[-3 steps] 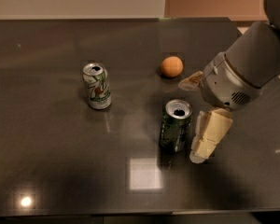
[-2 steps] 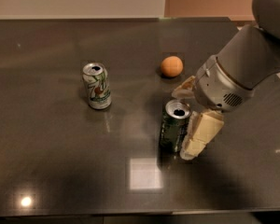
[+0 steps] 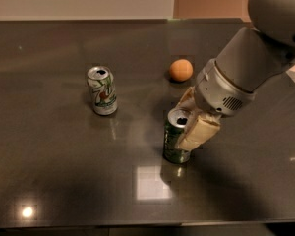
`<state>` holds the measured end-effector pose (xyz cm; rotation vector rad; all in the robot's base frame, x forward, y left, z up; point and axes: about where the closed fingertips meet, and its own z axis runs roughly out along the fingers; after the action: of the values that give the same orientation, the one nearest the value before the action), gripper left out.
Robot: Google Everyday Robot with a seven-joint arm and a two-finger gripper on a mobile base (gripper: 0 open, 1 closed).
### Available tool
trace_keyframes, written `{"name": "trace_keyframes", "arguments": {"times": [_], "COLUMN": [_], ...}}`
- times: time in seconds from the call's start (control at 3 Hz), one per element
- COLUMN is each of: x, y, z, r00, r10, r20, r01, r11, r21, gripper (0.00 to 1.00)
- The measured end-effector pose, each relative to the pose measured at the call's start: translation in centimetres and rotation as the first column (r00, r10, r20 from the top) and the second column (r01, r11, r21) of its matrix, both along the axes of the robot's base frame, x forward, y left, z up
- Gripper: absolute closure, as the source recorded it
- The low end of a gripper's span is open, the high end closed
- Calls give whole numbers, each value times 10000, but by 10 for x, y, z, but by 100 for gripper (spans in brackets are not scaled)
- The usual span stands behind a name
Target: Move green can near 7up can
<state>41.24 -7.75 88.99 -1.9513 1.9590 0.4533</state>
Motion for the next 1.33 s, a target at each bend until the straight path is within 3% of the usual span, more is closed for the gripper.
{"name": "trace_keyframes", "arguments": {"times": [0.33, 0.67, 1.33], "x": [12, 30, 63], "y": [18, 44, 92], "z": [13, 27, 37], "r00": [10000, 9999, 9991], "r10": [48, 93, 267], "r20": [25, 111, 320], "r01": [-48, -96, -286], "r11": [10000, 9995, 9978], "r21": [11, 295, 604], "gripper": [95, 100, 100]}}
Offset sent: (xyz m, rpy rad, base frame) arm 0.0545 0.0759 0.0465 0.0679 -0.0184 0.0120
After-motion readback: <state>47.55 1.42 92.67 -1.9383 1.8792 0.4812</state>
